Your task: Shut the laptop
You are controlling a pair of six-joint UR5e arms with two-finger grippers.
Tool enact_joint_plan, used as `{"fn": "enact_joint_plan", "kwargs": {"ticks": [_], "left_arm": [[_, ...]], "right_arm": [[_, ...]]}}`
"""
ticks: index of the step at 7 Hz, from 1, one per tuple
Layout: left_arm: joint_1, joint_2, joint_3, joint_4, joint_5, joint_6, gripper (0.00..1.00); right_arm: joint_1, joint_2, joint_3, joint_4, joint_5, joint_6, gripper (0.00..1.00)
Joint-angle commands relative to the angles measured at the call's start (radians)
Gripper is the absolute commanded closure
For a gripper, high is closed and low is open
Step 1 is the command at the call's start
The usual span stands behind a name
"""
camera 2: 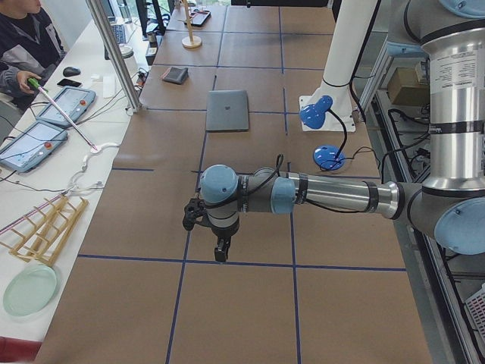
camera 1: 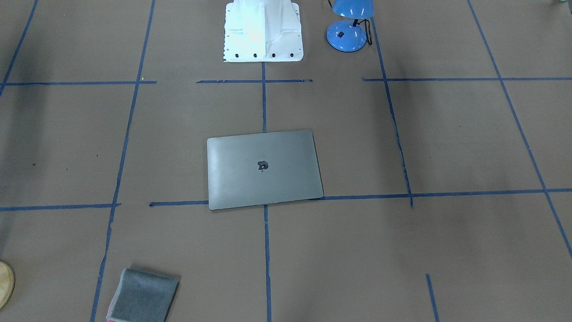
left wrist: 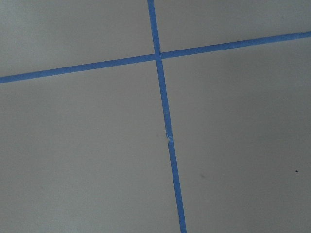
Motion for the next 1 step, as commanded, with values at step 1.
{"fn": "enact_joint_plan", "kwargs": {"ticks": [1], "left_arm": [[0.000, 0.000, 0.001, 0.000, 0.000, 0.000, 0.00]], "right_arm": [[0.000, 0.000, 0.000, 0.000, -0.001, 0.000, 0.00]]}}
